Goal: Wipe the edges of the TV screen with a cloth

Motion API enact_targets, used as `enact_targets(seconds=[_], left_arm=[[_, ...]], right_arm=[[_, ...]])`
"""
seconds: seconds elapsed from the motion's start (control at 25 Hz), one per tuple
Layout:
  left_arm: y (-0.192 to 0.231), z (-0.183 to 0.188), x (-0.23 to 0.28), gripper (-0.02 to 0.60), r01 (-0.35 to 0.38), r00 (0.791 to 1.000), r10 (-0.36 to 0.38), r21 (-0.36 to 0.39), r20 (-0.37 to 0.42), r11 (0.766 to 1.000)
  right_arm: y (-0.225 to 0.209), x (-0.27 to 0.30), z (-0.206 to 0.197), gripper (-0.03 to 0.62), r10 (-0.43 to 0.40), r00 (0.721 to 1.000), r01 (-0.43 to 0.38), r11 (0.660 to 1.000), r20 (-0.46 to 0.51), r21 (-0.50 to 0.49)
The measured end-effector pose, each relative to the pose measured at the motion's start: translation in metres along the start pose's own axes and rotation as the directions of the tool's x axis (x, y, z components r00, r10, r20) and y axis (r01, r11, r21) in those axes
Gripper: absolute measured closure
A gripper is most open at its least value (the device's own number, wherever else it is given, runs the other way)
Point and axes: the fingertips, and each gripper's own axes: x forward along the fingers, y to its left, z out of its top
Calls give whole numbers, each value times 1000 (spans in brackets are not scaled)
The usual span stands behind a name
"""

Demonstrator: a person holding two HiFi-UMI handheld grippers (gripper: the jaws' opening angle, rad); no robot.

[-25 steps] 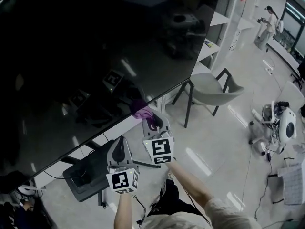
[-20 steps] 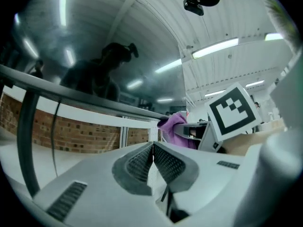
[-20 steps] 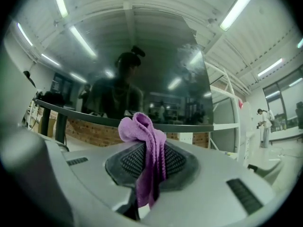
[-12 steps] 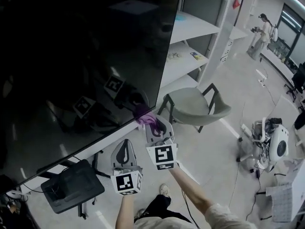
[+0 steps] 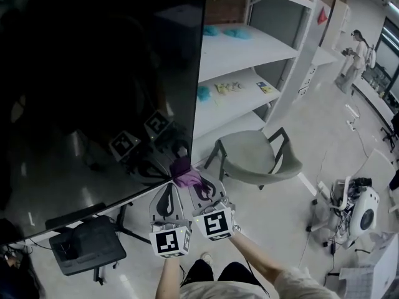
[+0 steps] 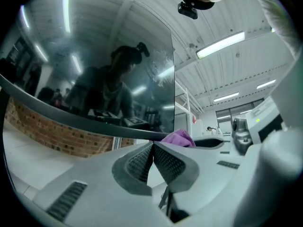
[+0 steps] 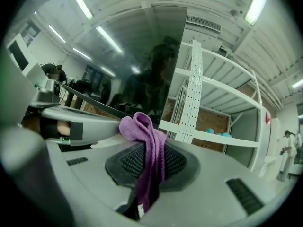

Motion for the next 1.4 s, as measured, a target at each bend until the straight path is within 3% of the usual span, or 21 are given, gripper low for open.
enact_targets(seconds=[0.2,0.44,0.68,0.84,0.92,1.04,1.2,1.4], left_arm=[[-11,13,7,566,-14,1000,14,19,-11,1000],[-26,21,8,566,-105,994,106,52,-25,993],[-34,23,-4,566,-243,969,244,40,-41,969],[-39,28,-8,566,-294,955,296,56,-29,954],[-41,29,-7,566,-314,948,316,61,-24,947],[-47,28,-8,566,-332,942,335,74,-26,940],[-51,30,-8,566,-353,934,356,77,-24,932],[-46,35,-12,566,-376,926,378,90,-8,922]], right_arm=[[-27,-2,2,539,-26,999,24,998,36,58],[-27,-5,12,539,115,992,-117,992,48,51],[-36,-10,11,539,224,972,-230,968,75,96],[-68,-11,14,539,167,979,-189,960,117,205],[-83,-7,15,539,141,980,-176,942,137,287],[-75,0,8,539,193,973,-226,902,124,367],[-48,2,6,539,288,949,-314,855,126,412],[-29,6,14,539,350,923,-383,810,158,445]])
